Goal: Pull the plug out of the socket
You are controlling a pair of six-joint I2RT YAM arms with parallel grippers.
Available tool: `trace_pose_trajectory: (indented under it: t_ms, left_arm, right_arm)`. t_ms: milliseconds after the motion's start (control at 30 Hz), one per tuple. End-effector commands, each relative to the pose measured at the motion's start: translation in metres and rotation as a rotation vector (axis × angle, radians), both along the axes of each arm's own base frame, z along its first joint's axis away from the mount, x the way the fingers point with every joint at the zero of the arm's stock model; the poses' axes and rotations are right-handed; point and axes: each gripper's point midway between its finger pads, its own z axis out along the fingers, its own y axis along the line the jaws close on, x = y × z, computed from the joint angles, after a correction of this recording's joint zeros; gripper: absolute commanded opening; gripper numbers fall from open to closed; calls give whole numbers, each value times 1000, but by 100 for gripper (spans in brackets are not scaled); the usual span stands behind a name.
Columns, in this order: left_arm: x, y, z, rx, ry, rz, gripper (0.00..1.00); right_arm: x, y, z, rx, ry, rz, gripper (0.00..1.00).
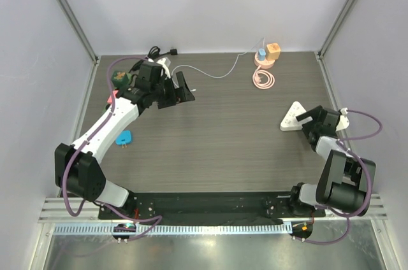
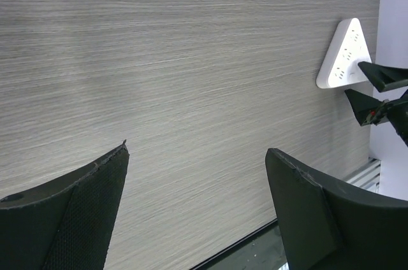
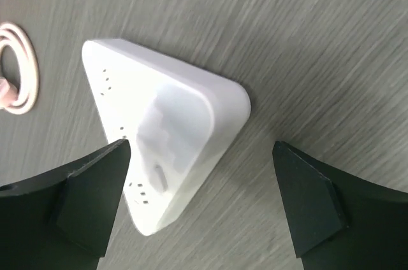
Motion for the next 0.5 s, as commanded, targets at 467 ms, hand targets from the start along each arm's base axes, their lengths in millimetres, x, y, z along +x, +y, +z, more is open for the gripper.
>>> trace_pose_trajectory:
  t_ms: [467]
  left_arm:
    - [19, 37, 33, -11, -141, 78, 85]
  right_arm:
    - [-69, -38, 81, -328, 248, -189, 100]
